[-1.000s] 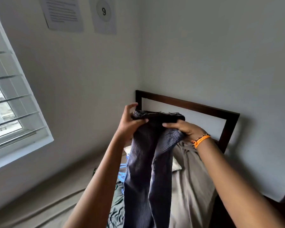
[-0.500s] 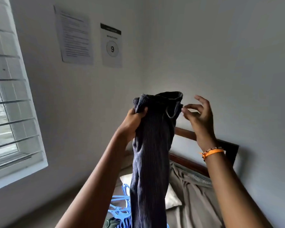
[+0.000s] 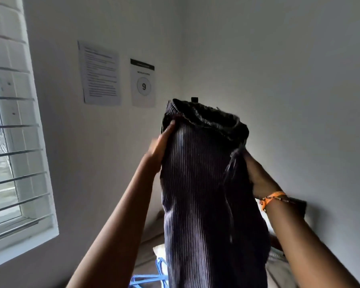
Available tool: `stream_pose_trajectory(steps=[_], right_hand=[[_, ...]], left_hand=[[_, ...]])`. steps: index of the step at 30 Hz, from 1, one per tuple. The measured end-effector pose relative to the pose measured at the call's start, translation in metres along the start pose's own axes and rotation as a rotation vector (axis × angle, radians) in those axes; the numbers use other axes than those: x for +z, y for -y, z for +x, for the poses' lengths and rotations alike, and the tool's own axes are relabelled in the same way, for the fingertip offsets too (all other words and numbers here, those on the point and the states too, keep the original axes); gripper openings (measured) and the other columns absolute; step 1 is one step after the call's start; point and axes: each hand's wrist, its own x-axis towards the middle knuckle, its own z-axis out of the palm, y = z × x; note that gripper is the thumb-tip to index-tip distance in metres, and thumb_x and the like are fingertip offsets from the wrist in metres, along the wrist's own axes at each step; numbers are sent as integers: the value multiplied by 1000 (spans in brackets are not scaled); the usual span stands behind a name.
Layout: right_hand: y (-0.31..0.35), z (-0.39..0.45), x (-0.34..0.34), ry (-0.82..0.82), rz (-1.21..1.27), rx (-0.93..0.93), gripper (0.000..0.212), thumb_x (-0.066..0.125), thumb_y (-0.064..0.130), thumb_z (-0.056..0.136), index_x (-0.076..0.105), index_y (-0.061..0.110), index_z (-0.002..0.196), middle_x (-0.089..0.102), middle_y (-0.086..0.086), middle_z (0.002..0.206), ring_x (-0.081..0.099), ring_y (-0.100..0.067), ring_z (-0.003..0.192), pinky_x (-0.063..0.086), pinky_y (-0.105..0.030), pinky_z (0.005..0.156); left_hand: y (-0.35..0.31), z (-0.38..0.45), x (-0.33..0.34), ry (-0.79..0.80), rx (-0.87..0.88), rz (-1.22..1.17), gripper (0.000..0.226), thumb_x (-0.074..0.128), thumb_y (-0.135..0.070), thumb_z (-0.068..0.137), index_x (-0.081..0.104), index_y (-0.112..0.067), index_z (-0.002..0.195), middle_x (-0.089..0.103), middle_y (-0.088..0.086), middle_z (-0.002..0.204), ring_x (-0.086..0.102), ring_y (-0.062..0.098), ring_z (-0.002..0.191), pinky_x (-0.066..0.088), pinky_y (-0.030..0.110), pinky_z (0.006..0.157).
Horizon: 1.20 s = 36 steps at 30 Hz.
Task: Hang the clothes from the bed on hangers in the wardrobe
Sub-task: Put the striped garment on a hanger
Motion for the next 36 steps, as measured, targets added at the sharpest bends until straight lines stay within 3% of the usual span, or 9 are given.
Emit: stream_pose_trajectory(steps=[4, 7, 14, 18, 22, 26, 28, 32, 36], right_hand=[[-109, -29, -28, -1, -58, 397, 25, 67, 27, 81, 72, 2, 83, 71, -19, 88, 67, -23, 67, 55, -29, 61], [-152, -48, -43, -45, -31, 540, 24, 53, 17, 93, 66, -1, 84, 71, -18, 76, 68, -25, 63, 56, -30, 58], [-124, -32, -41, 85, -7, 353, 36, 69, 6, 63, 60, -7, 95, 69, -18, 89, 64, -31, 89, 51, -35, 76], [-88, -15, -26, 197, 85, 29, 54, 72, 0, 64, 58, 16, 113, 67, -8, 109, 65, -21, 100, 55, -31, 83], [-131, -17, -20, 24, -208, 211, 35, 67, 4, 81, 61, 0, 115, 62, -23, 119, 64, -26, 88, 53, -34, 83], [-162, -9, -37, -122, -288, 364, 69, 85, 46, 60, 65, 2, 109, 67, -18, 111, 64, -34, 100, 48, -50, 96], [-144, -13, -28, -124, -191, 366, 39, 76, 29, 77, 68, 0, 102, 68, -20, 104, 66, -34, 97, 49, -48, 95], [-103, -17, -15, -35, 18, 395, 16, 63, 13, 86, 69, 6, 74, 73, -10, 74, 70, -22, 72, 56, -36, 79], [-100, -26, -25, 8, 4, 209, 31, 76, 22, 66, 69, 13, 95, 73, -3, 99, 67, -17, 98, 51, -31, 89]], left_hand=[[141, -60, -22, 187, -604, -251, 75, 37, -71, 82, 68, -8, 108, 71, 16, 105, 68, 28, 90, 49, 39, 83], [192, -84, -42, 124, -711, -280, 65, 45, -62, 85, 71, -5, 104, 70, 16, 104, 66, 27, 91, 49, 34, 82], [171, -71, -56, 33, -308, 3, 12, 61, 4, 83, 64, -3, 92, 71, 9, 82, 67, 19, 74, 57, 25, 66], [124, -52, -52, 92, -75, -204, 18, 52, 1, 87, 61, -6, 102, 70, 7, 91, 67, 16, 80, 57, 26, 76], [169, -58, -60, -34, -362, 239, 33, 60, -18, 91, 58, 2, 118, 65, 17, 109, 63, 15, 78, 52, 28, 83], [185, -72, -63, -200, -485, 58, 22, 64, -17, 89, 64, 3, 97, 70, 8, 67, 65, 13, 51, 52, 21, 47], [174, -69, -59, -185, -447, -33, 12, 60, -12, 90, 64, -3, 84, 67, 5, 58, 63, 11, 46, 49, 19, 43], [156, -60, -55, -103, -305, -61, 8, 57, -1, 89, 63, -5, 86, 70, 2, 65, 66, 9, 56, 56, 21, 56], [149, -66, -55, 21, -100, -101, 17, 52, 5, 89, 62, -8, 95, 71, -1, 76, 67, 9, 70, 57, 22, 71]])
